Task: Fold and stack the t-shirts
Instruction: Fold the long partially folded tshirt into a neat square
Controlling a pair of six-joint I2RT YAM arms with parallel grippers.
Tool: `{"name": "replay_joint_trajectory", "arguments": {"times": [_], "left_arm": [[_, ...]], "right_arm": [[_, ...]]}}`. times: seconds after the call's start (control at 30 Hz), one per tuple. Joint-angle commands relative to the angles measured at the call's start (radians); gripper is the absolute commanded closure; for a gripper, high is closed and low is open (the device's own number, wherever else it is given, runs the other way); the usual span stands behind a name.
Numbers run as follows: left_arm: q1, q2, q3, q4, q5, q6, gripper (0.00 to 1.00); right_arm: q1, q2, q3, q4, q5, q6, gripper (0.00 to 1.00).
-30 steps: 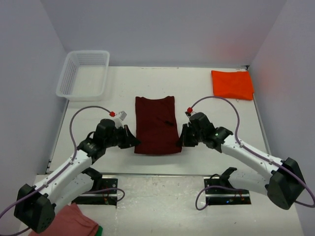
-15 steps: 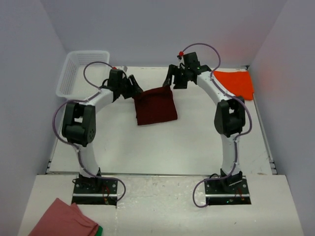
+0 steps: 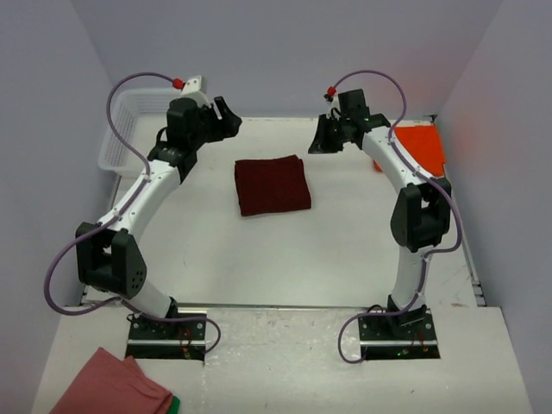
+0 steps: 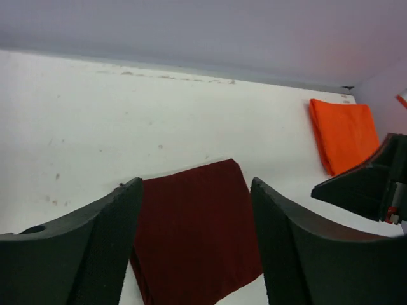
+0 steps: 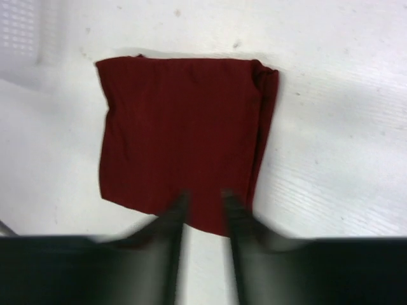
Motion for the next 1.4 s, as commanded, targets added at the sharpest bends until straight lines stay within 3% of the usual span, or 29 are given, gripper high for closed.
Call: {"name": "replay_joint_trajectory", "arguments": {"times": [0.0, 0.03, 0.07, 0.1, 0.13, 0.17, 0.2, 0.43, 0.63, 0.73, 0.93, 1.2, 1.27, 1.3, 1.37], "left_arm": [[-0.072, 0.045, -0.074, 0.044, 0.064, 0.048, 0.32], [-0.084, 0.056, -0.091, 0.071, 0.148, 0.049, 0.37], [-0.096, 0.093, -0.106, 0.087, 0.188, 0.030, 0.48], [-0.097, 0.114, -0.114, 0.163, 0.237, 0.013, 0.76], [-0.092, 0.137, -0.135, 0.205, 0.339, -0.009, 0.88], [-0.090, 0.183, -0.140, 0.229, 0.368, -0.041, 0.98], [-0.090, 0.205, -0.140, 0.274, 0.394, -0.044, 1.00], [-0.084, 0.383, -0.091, 0.343, 0.477, -0.044, 1.00], [-0.072, 0.521, -0.020, 0.308, 0.452, -0.018, 1.00], [-0.063, 0.535, -0.037, 0.325, 0.437, -0.024, 1.00], [-0.049, 0.532, -0.054, 0.283, 0.397, 0.000, 1.00], [-0.067, 0.374, -0.105, 0.283, 0.374, 0.013, 0.97], [-0.078, 0.334, -0.099, 0.244, 0.363, 0.022, 0.96], [-0.095, 0.293, -0.096, 0.231, 0.350, 0.026, 0.96], [-0.112, 0.256, -0.093, 0.207, 0.333, 0.034, 0.94]], "right_arm": [[0.008, -0.053, -0.069, 0.046, -0.114, 0.051, 1.00], [0.017, -0.058, -0.131, 0.087, -0.168, 0.073, 1.00], [0.023, -0.050, -0.136, 0.109, -0.229, 0.090, 1.00], [0.028, -0.018, -0.136, 0.111, -0.274, 0.108, 1.00], [0.033, 0.000, -0.138, 0.117, -0.343, 0.130, 1.00], [0.036, 0.017, -0.141, 0.136, -0.377, 0.156, 1.00], [0.039, 0.031, -0.150, 0.155, -0.402, 0.170, 1.00], [0.068, 0.160, -0.132, 0.154, -0.473, 0.197, 1.00], [0.089, 0.220, -0.122, 0.049, -0.344, 0.208, 1.00], [0.090, 0.220, -0.158, 0.006, -0.215, 0.227, 1.00], [0.096, 0.163, -0.213, -0.018, -0.098, 0.225, 1.00], [0.096, -0.044, -0.307, 0.190, -0.084, 0.089, 0.99], [0.096, -0.114, -0.304, 0.189, -0.090, 0.078, 0.89], [0.097, -0.139, -0.310, 0.193, -0.081, 0.076, 0.50], [0.096, -0.167, -0.288, 0.161, -0.051, 0.076, 0.24]]}}
